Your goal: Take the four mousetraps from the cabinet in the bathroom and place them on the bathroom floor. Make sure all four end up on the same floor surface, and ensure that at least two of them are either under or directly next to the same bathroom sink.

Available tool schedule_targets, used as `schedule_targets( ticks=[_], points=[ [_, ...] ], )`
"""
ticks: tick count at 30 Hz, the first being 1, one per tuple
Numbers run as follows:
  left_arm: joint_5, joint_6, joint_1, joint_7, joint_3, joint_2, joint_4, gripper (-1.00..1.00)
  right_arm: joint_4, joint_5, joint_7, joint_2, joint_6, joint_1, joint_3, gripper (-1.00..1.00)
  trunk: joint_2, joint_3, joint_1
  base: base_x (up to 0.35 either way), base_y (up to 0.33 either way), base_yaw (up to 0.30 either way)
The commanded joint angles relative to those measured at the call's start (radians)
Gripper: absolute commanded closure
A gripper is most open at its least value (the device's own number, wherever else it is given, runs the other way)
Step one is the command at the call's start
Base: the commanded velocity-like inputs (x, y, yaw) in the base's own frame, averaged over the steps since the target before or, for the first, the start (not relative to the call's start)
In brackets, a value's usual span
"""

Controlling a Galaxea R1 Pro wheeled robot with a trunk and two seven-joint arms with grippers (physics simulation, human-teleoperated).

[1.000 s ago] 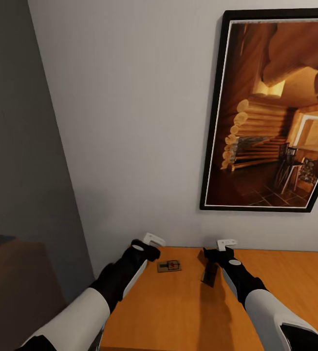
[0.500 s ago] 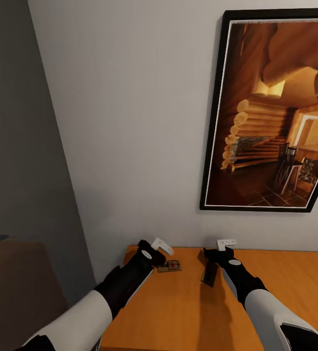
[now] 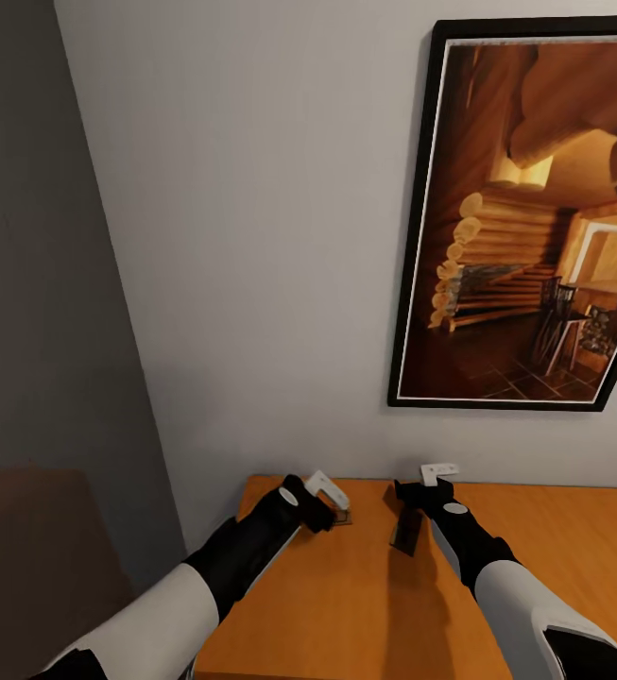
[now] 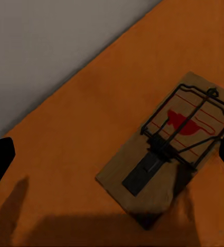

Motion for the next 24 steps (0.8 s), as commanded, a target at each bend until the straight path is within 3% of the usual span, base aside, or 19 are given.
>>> schedule_targets(
  ticks=[1, 8, 17, 24],
  points=[
    [-0.008, 0.004, -0.001, -0.018, -0.002, 0.000, -0.001, -1.00, 0.000, 0.010, 0.002, 0.001, 0.000, -0.001, -0.007, -1.00, -0.001, -0.002, 0.000, 0.000, 0.000, 0.000],
    [-0.043, 0.002, 0.000, -0.063, -0.018, 0.000, 0.003, -1.00, 0.000, 0.011, 0.002, 0.001, 0.000, -0.001, -0.007, -1.00, -0.001, -0.002, 0.000, 0.000, 0.000, 0.000],
    [-0.055, 0.004, 0.000, -0.114, -0.090, 0.000, -0.001, -1.00, 0.000, 0.010, 0.002, 0.001, 0.000, -0.001, -0.007, -1.00, -0.001, -0.002, 0.000, 0.000, 0.000, 0.000],
    [-0.054, -0.004, -0.001, -0.126, -0.091, 0.007, -0.004, -1.00, 0.000, 0.011, 0.002, 0.001, 0.000, -0.001, -0.005, -1.00, -0.001, -0.002, 0.000, 0.000, 0.000, 0.000]
  ],
)
